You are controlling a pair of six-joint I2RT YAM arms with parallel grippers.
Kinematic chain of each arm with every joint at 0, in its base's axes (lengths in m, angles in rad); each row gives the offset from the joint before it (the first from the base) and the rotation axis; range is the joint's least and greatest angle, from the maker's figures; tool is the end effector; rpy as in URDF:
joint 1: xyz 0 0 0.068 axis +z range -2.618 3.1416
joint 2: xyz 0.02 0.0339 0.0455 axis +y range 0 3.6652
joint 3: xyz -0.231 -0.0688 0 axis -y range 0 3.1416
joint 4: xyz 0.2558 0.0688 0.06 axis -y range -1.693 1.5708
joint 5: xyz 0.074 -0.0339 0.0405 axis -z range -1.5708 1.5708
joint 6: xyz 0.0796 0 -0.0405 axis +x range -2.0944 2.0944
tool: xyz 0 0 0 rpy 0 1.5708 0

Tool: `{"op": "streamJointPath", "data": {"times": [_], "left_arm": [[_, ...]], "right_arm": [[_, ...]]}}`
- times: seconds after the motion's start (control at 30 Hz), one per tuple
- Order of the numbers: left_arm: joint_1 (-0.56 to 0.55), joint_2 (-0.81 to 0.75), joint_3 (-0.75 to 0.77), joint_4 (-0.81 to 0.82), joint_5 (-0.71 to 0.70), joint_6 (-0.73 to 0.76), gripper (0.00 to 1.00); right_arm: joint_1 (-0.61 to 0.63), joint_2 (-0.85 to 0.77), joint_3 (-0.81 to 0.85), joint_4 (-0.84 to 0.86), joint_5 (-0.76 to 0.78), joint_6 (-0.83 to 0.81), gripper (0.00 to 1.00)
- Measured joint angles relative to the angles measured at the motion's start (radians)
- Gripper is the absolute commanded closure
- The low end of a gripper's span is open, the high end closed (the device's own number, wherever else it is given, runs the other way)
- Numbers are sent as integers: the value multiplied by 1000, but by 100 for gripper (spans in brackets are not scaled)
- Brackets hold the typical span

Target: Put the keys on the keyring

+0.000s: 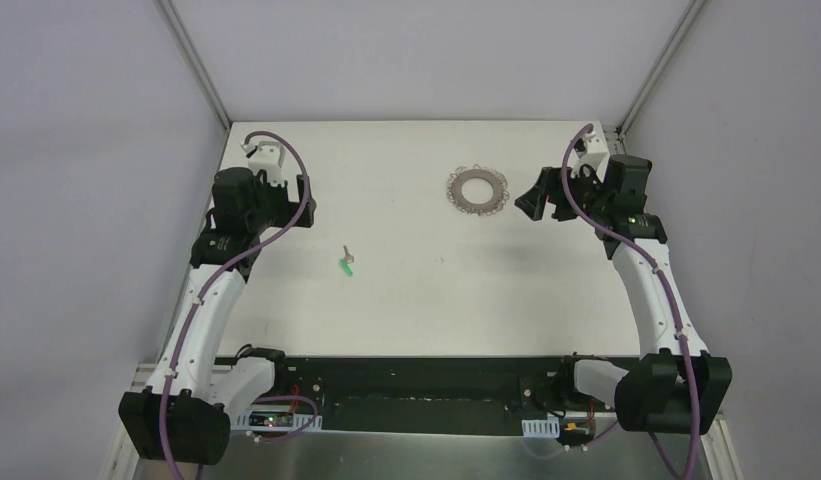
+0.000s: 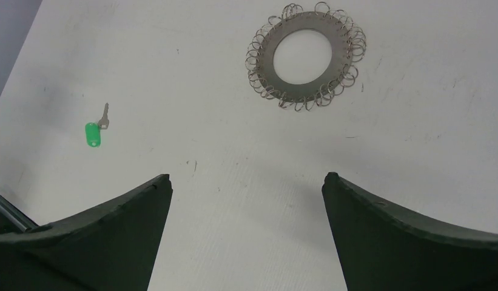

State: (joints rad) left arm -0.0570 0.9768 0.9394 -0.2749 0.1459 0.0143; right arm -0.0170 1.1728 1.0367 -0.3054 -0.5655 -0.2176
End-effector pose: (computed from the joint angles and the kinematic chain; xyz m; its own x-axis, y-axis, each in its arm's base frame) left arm 0.2928 -0.0283 0.3084 -0.3039 0.0315 -0.9522 0.1989 0.9795 -0.0311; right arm 0.3204 0.0372 0.2908 -0.3157 -0.1769 -0.9322 -0.5512 0.8339 0.0284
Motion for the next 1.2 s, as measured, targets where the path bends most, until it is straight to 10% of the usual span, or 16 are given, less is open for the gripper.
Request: {"op": "streamJointPath", "data": {"times": [0.5, 0.9, 1.2], "left_arm": [[0, 5, 3, -34, -24, 11, 1], [-73, 69, 91, -233, 99, 208, 0], [-82, 115, 101, -296, 135, 218, 0]], "right_arm": [[13, 2, 7, -26, 7, -8, 2], [361, 276, 192, -59, 374, -180, 1], [365, 700, 472, -100, 442, -157, 34]]}}
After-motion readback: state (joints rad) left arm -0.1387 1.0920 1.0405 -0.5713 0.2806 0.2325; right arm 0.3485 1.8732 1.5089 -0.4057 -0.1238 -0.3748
